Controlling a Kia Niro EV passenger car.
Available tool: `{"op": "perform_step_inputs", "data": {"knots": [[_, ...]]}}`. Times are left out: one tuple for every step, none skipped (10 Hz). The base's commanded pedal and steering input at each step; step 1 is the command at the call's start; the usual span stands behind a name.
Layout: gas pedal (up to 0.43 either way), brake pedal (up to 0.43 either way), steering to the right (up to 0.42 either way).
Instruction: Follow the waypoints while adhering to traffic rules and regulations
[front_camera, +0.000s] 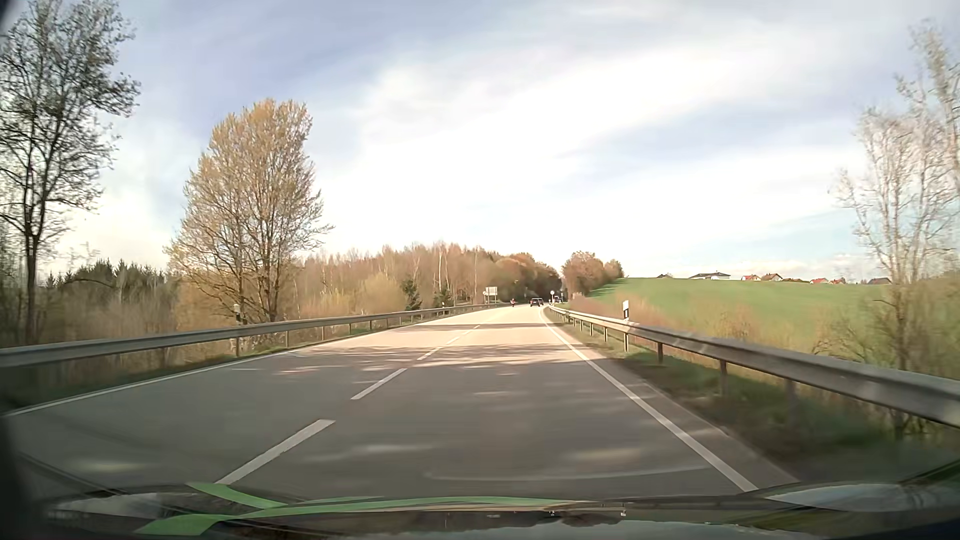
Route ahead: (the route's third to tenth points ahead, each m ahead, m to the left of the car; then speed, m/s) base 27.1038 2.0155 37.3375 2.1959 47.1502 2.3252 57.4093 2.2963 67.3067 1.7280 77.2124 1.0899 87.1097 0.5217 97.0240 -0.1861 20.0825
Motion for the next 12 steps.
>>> {"op": "perform_step_inputs", "data": {"knots": [[0.098, 0.000, 0.000], [0.110, 0.000, 0.000], [0.110, 0.000, 0.000], [0.118, 0.000, 0.000], [0.118, 0.000, 0.000], [0.118, 0.000, 0.000], [0.118, 0.000, 0.000], [0.118, 0.000, 0.000], [0.118, 0.000, 0.001], [0.130, 0.000, 0.001], [0.130, 0.000, 0.001], [0.138, 0.000, 0.001]]}}
